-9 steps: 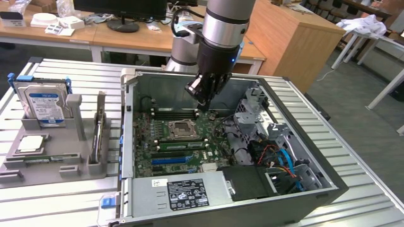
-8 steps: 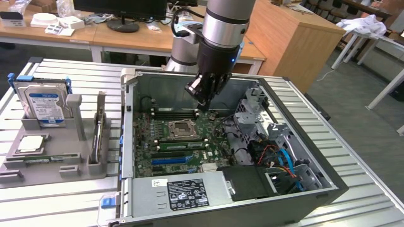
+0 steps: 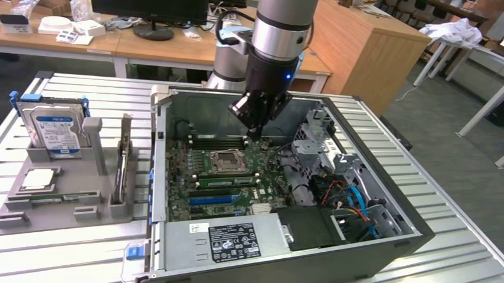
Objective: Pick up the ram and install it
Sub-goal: 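Press down the ram until it locks into place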
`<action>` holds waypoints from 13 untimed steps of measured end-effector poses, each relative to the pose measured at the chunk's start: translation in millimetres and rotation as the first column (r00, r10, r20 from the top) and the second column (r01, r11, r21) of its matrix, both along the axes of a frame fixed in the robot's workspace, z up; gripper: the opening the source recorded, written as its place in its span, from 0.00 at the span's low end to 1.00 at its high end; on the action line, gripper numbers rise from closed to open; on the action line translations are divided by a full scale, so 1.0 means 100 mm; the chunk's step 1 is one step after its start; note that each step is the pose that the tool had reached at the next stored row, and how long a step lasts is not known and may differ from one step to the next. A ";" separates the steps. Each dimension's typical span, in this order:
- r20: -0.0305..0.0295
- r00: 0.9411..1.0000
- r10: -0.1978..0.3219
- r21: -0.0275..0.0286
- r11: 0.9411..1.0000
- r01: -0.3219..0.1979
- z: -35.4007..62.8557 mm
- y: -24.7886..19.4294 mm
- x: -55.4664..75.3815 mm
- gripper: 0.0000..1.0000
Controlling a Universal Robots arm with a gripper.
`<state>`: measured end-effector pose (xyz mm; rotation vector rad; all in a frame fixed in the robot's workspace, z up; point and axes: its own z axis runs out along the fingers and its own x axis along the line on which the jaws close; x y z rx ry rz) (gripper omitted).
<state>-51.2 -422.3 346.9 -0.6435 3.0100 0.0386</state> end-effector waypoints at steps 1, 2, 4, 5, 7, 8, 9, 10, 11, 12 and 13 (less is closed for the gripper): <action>0.000 1.000 -0.017 0.000 1.000 0.017 -0.002 0.000 0.00 0.11; -0.001 1.000 -0.031 0.000 1.000 0.031 -0.002 0.000 0.00 0.11; -0.001 0.999 -0.034 0.000 0.999 0.034 -0.002 0.000 0.00 0.11; -0.001 0.999 -0.034 0.000 0.999 0.034 -0.002 0.000 0.00 0.11; -0.001 0.999 -0.035 0.000 0.999 0.035 -0.003 0.001 0.00 0.11; -0.005 0.999 -0.037 0.000 0.999 0.037 -0.004 0.001 0.00 0.11; -0.015 0.999 -0.039 0.001 0.999 0.040 -0.004 0.001 0.00 0.11; -0.024 0.999 -0.042 0.002 0.999 0.042 -0.003 0.001 0.00 0.11; -0.032 0.998 -0.047 0.003 0.999 0.047 -0.004 0.001 0.00 0.11; -0.037 0.998 -0.053 0.002 0.999 0.053 -0.005 0.001 0.00 0.11; -0.041 0.997 -0.060 0.002 0.998 0.060 -0.005 0.001 0.00 0.11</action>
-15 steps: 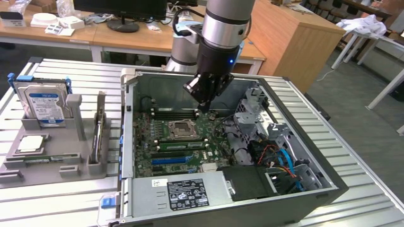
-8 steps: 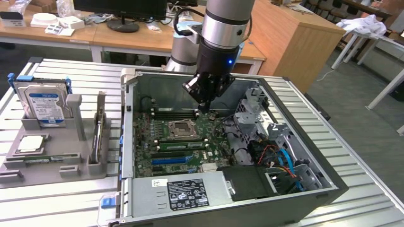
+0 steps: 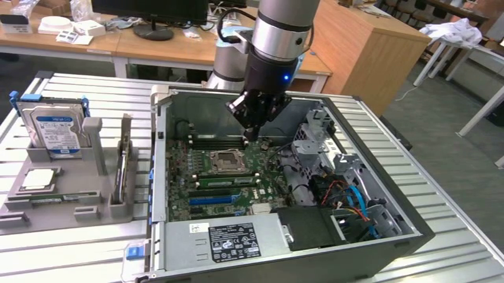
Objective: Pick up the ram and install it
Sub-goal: 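Press down the ram until it locks into place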
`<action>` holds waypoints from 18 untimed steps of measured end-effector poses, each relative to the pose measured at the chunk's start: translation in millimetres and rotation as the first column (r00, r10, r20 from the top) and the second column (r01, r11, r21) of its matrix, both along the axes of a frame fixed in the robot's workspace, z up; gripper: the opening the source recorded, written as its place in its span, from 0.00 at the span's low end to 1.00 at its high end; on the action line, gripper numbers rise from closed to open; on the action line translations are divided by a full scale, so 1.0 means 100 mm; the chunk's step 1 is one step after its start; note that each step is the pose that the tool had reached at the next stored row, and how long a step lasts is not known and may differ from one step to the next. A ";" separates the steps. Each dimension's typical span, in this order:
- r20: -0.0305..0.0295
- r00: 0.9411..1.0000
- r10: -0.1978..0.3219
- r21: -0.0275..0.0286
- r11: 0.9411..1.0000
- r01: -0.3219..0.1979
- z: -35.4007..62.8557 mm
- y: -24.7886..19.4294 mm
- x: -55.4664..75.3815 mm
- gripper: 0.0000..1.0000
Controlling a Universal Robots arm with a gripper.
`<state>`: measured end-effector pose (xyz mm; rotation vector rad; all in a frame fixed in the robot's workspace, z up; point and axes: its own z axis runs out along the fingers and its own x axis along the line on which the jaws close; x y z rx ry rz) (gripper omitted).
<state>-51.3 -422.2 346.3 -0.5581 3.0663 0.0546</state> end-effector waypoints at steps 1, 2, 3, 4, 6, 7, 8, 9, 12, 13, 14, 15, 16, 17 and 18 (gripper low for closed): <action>-0.001 1.000 -0.011 0.000 1.000 0.011 0.000 0.000 0.00 0.11; -0.002 1.000 -0.024 0.000 1.000 0.024 0.000 0.000 0.00 0.11; -0.002 0.999 -0.040 0.000 0.999 0.040 -0.003 0.000 0.00 0.11; -0.002 0.998 -0.057 0.000 0.998 0.057 -0.004 0.000 0.00 0.11; -0.002 0.996 -0.089 0.000 0.996 0.089 -0.008 0.000 0.00 0.11; -0.002 0.994 -0.105 0.000 0.994 0.105 -0.009 0.000 0.00 0.11; -0.002 0.993 -0.120 0.000 0.993 0.120 -0.011 0.000 0.00 0.11; -0.002 0.991 -0.135 0.000 0.991 0.135 -0.013 0.000 0.00 0.11; -0.004 0.985 -0.174 0.000 0.985 0.174 -0.021 0.000 0.00 0.11; -0.006 0.983 -0.185 -0.001 0.983 0.185 -0.023 0.000 0.00 0.11; -0.009 0.981 -0.196 -0.001 0.981 0.196 -0.026 0.000 0.00 0.11; -0.012 0.979 -0.204 -0.002 0.979 0.204 -0.029 0.000 0.00 0.11; -0.017 0.977 -0.213 -0.003 0.977 0.213 -0.031 0.000 0.00 0.11; -0.021 0.975 -0.221 -0.004 0.975 0.221 -0.034 0.000 0.00 0.11; -0.023 0.974 -0.227 -0.004 0.974 0.227 -0.034 0.000 0.00 0.11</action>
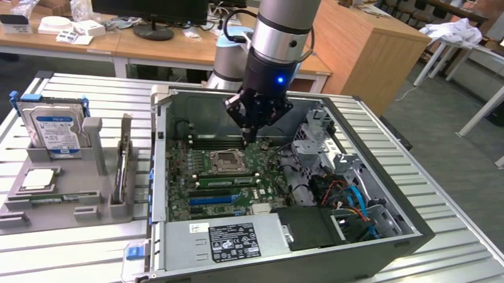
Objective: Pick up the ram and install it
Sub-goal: 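Press down the ram until it locks into place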
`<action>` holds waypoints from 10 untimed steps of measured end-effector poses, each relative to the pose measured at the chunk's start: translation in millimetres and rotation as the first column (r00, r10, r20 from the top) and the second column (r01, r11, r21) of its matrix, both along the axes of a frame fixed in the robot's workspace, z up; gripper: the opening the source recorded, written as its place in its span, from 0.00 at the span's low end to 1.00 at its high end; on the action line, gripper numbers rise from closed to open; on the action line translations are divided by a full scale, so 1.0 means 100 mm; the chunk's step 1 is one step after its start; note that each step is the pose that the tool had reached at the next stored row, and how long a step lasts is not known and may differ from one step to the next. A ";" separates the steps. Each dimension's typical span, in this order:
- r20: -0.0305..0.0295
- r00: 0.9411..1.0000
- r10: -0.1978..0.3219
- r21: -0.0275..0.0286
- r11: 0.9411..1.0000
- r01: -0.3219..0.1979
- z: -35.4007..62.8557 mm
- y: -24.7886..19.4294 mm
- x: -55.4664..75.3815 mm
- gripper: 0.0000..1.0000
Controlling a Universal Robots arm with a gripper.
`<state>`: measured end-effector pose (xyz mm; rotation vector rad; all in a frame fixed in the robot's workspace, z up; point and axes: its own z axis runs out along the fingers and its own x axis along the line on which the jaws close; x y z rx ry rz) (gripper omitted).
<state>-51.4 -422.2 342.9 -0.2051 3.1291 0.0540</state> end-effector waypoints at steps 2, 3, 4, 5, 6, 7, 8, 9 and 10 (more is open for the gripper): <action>0.000 1.000 0.000 0.000 1.000 0.000 0.000 0.000 0.00 0.11; 0.000 1.000 -0.001 0.000 1.000 0.001 -0.001 0.000 0.00 0.11; -0.001 1.000 -0.005 0.000 1.000 0.005 -0.004 0.001 0.00 0.11; -0.006 1.000 -0.014 0.000 1.000 0.014 -0.007 0.001 0.00 0.11; -0.010 1.000 -0.024 0.000 1.000 0.024 -0.006 0.000 0.00 0.11; -0.011 0.999 -0.039 0.000 0.999 0.039 -0.008 0.000 0.00 0.11; -0.011 0.998 -0.054 0.000 0.999 0.054 -0.010 0.000 0.00 0.11; -0.011 0.998 -0.063 0.000 0.998 0.063 -0.011 0.000 0.00 0.11; -0.011 0.998 -0.064 0.000 0.998 0.064 -0.011 0.000 0.00 0.11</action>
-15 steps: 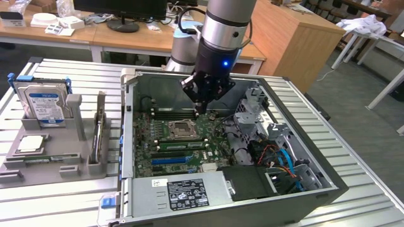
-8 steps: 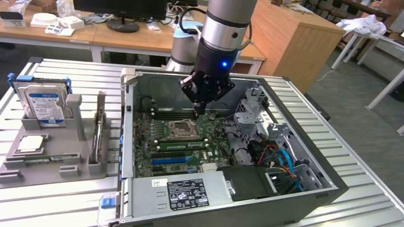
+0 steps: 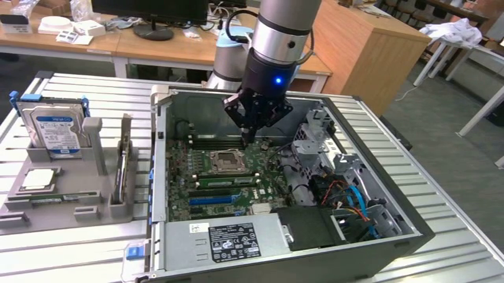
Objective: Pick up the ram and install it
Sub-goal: 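Press down the ram until it locks into place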
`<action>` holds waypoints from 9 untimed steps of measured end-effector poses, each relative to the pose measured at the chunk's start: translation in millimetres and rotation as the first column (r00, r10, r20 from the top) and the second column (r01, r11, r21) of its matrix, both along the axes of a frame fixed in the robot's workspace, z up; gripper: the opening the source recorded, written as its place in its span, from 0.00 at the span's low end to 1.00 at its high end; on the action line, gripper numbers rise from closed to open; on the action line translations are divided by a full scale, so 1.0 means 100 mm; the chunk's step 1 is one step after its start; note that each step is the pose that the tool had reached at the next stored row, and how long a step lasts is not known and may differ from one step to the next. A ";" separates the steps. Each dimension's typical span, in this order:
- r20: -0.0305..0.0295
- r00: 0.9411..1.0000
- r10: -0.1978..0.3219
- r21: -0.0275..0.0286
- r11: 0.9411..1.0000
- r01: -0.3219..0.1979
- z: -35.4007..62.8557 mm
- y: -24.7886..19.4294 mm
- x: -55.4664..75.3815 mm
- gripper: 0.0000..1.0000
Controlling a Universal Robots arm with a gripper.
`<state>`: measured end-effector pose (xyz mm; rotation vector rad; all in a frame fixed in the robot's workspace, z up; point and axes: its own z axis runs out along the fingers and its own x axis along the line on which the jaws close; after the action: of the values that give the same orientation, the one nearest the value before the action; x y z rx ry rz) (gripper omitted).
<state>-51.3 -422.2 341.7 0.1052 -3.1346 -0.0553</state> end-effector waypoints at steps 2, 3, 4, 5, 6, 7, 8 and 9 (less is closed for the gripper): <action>0.000 1.000 0.000 0.000 1.000 0.000 -0.002 0.001 0.00 0.11; 0.000 1.000 -0.001 0.000 1.000 0.001 -0.007 0.011 0.00 0.11; 0.000 1.000 -0.001 0.000 1.000 0.001 -0.009 0.018 0.00 0.11; 0.000 1.000 -0.001 0.000 1.000 0.001 -0.011 0.021 0.00 0.11; 0.000 1.000 -0.001 0.000 1.000 0.001 -0.015 0.024 0.00 0.11; 0.000 1.000 -0.001 0.000 1.000 0.001 -0.017 0.028 0.00 0.11; 0.000 1.000 -0.001 0.000 1.000 0.001 -0.020 0.034 -0.01 0.11; 0.000 1.000 -0.001 0.000 1.000 0.001 -0.024 0.042 -0.01 0.11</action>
<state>-52.3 -418.0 339.4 0.1033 -3.1345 -0.0554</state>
